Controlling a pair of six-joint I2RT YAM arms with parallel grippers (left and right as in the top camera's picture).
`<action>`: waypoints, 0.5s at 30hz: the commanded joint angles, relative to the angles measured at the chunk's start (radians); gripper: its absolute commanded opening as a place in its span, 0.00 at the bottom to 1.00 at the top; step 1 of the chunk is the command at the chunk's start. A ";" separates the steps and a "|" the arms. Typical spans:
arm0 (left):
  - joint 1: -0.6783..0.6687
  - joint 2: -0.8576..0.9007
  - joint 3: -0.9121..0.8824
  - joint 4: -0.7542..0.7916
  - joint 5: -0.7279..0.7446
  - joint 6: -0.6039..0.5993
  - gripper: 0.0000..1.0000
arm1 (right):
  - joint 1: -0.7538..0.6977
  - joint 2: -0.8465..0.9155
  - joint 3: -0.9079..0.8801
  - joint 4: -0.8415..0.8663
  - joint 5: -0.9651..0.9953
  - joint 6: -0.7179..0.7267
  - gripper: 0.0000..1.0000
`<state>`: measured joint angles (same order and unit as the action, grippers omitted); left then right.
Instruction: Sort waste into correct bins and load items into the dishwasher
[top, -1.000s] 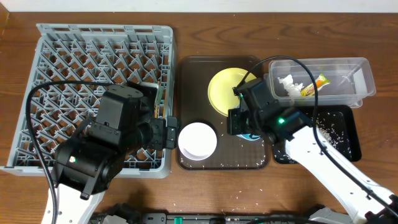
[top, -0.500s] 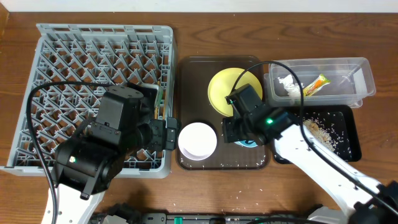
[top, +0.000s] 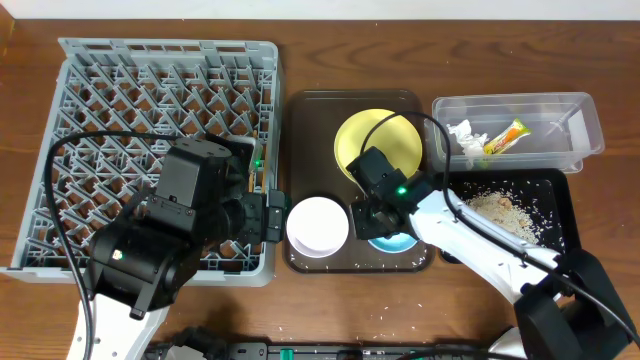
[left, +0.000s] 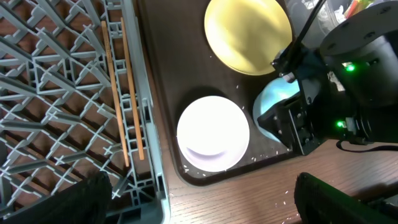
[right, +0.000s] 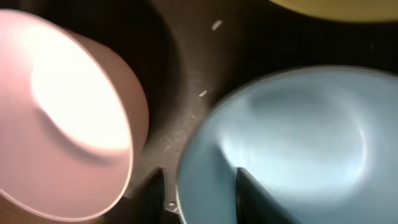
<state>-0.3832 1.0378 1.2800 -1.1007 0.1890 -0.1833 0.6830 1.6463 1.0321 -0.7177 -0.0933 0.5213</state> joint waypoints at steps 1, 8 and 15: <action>0.000 0.011 0.015 0.002 0.010 0.002 0.94 | -0.017 -0.089 0.006 -0.001 0.010 0.004 0.47; -0.018 0.117 -0.047 0.034 0.082 0.002 0.88 | -0.165 -0.284 0.006 -0.031 -0.006 0.070 0.55; -0.169 0.362 -0.051 0.109 0.045 -0.021 0.71 | -0.342 -0.410 0.006 -0.085 -0.144 0.070 0.57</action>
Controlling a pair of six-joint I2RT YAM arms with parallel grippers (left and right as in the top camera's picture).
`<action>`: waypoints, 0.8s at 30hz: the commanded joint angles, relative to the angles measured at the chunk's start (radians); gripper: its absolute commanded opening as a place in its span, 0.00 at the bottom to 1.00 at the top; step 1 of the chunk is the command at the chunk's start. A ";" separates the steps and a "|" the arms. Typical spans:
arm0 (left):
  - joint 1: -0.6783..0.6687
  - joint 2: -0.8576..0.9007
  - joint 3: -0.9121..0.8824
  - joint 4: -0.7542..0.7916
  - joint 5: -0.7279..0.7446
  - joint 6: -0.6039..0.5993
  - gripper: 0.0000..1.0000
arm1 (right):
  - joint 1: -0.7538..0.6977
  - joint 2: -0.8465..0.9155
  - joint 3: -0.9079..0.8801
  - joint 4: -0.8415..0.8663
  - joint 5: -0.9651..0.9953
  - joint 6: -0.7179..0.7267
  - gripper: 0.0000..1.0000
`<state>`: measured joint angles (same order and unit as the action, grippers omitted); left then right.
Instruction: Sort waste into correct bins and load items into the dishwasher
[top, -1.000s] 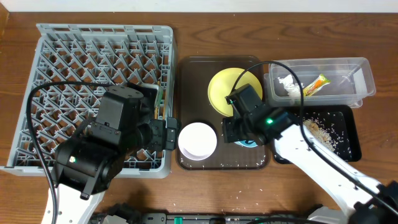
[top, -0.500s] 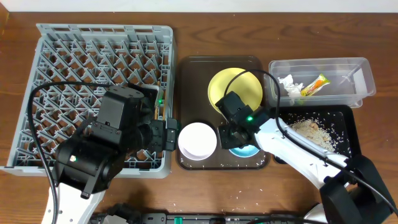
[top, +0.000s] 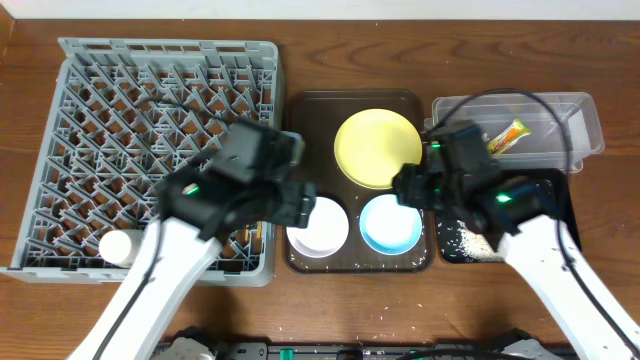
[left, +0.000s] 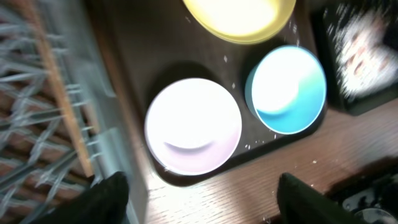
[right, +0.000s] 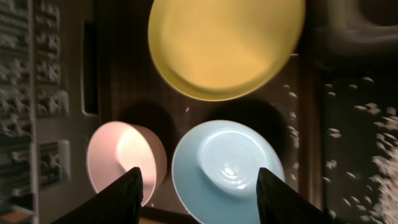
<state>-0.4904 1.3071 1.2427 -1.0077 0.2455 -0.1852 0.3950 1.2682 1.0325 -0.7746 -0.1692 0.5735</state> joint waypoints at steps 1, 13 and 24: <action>-0.084 0.130 -0.014 0.027 -0.023 -0.045 0.68 | -0.071 -0.039 0.006 -0.045 -0.068 0.018 0.57; -0.188 0.510 -0.014 0.221 -0.073 -0.335 0.62 | -0.124 -0.044 0.006 -0.153 -0.052 0.013 0.57; -0.190 0.608 -0.014 0.299 -0.077 -0.363 0.14 | -0.124 -0.044 0.006 -0.153 -0.052 0.013 0.57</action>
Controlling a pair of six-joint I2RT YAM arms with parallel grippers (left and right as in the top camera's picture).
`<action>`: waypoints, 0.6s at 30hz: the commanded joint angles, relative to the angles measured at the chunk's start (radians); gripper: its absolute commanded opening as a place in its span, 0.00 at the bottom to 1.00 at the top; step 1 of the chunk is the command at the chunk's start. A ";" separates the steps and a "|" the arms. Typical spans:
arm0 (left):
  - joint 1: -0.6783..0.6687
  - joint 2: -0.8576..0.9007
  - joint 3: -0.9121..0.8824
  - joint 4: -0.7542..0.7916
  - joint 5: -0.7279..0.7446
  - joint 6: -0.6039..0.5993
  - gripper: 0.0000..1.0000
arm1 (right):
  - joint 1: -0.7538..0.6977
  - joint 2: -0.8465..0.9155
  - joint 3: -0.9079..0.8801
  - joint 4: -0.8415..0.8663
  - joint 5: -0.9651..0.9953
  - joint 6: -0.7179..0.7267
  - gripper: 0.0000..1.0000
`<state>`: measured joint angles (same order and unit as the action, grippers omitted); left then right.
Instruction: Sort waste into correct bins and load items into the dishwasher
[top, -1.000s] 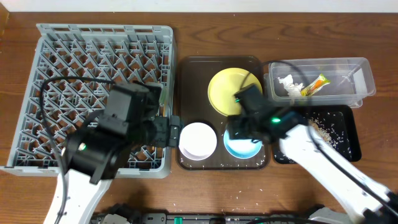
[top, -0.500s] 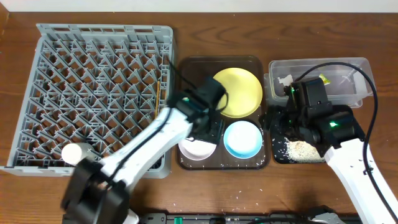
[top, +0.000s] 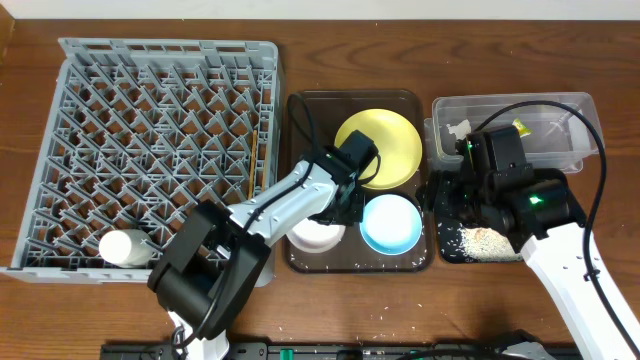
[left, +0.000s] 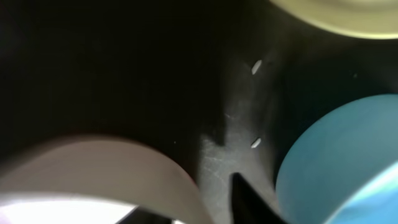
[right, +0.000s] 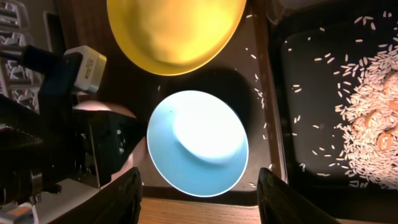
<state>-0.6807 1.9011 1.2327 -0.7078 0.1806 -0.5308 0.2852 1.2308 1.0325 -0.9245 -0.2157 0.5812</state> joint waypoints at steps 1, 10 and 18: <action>0.001 0.014 -0.004 0.000 -0.016 -0.017 0.08 | -0.014 -0.007 0.006 -0.003 -0.006 0.005 0.58; 0.024 -0.098 0.051 -0.047 0.126 0.066 0.08 | -0.014 -0.007 0.006 -0.003 -0.006 0.005 0.57; 0.242 -0.462 0.077 -0.066 0.329 0.221 0.07 | -0.014 -0.007 0.006 -0.003 -0.005 0.005 0.58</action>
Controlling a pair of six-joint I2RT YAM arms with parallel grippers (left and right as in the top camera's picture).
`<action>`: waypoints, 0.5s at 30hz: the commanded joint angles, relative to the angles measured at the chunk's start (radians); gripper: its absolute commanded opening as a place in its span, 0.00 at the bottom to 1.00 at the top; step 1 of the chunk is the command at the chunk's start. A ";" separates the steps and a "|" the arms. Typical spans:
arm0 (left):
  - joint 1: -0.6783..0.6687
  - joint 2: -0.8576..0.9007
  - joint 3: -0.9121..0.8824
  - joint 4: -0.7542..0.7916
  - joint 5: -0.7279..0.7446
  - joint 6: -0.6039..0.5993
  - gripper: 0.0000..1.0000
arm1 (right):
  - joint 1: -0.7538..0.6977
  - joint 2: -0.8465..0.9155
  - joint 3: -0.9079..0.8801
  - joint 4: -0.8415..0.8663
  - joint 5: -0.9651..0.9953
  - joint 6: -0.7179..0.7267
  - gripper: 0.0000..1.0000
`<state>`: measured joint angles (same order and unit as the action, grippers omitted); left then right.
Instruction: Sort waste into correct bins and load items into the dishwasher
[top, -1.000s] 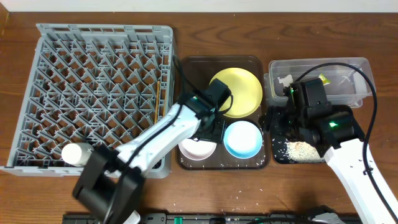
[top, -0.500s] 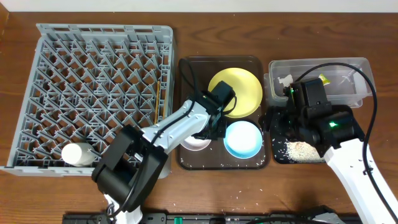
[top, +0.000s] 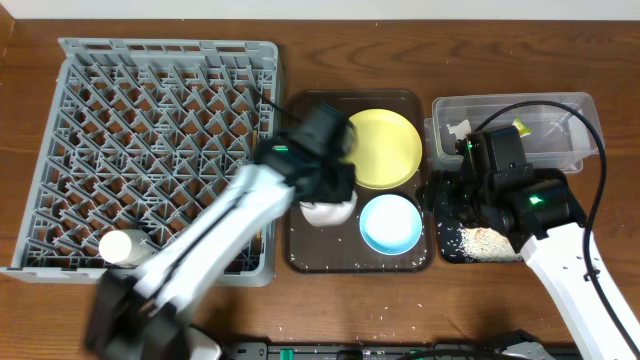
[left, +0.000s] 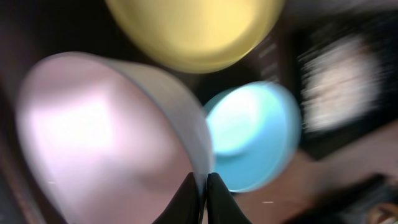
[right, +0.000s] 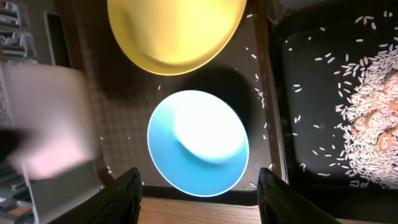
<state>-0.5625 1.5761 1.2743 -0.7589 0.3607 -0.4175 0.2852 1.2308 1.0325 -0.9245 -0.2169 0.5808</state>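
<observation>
My left gripper (left: 200, 198) is shut on the rim of the pink bowl (left: 106, 137), which is tilted and blurred, held just above the brown tray (top: 300, 255). From overhead the pink bowl (top: 328, 210) is at the tray's left side. The blue bowl (top: 390, 224) sits upright at the tray's front right and the yellow plate (top: 385, 148) behind it. My right gripper (right: 202, 196) hangs open high above the blue bowl (right: 198, 143), holding nothing. The grey dish rack (top: 60, 60) fills the left side.
A white cup (top: 120, 246) lies at the rack's front left corner. A clear bin (top: 515, 125) with wrappers stands at the back right. In front of it lies a black tray (right: 348, 124) of spilled rice. Rice grains dot the brown tray.
My left gripper was low in the tray at the pink bowl's rim. Now it is shut on that rim and the bowl is tilted and raised. The right arm has not moved.
My right gripper was low around the blue bowl's rim while the left hung over the rack's edge. Then the right was up and open to the right, the blue bowl left on the tray. The left reached the pink bowl and now holds it.
</observation>
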 joint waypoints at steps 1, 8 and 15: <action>0.176 -0.167 0.035 -0.023 0.180 0.120 0.08 | -0.014 -0.007 0.006 -0.002 0.000 0.005 0.58; 0.457 -0.217 0.035 -0.078 0.365 0.291 0.08 | -0.014 -0.007 0.006 -0.002 0.004 0.005 0.58; 0.537 -0.205 0.032 -0.119 0.363 0.335 0.07 | -0.014 -0.007 0.006 -0.003 0.004 0.005 0.58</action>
<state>-0.0139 1.3697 1.3094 -0.8555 0.6823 -0.1505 0.2852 1.2308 1.0325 -0.9241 -0.2161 0.5808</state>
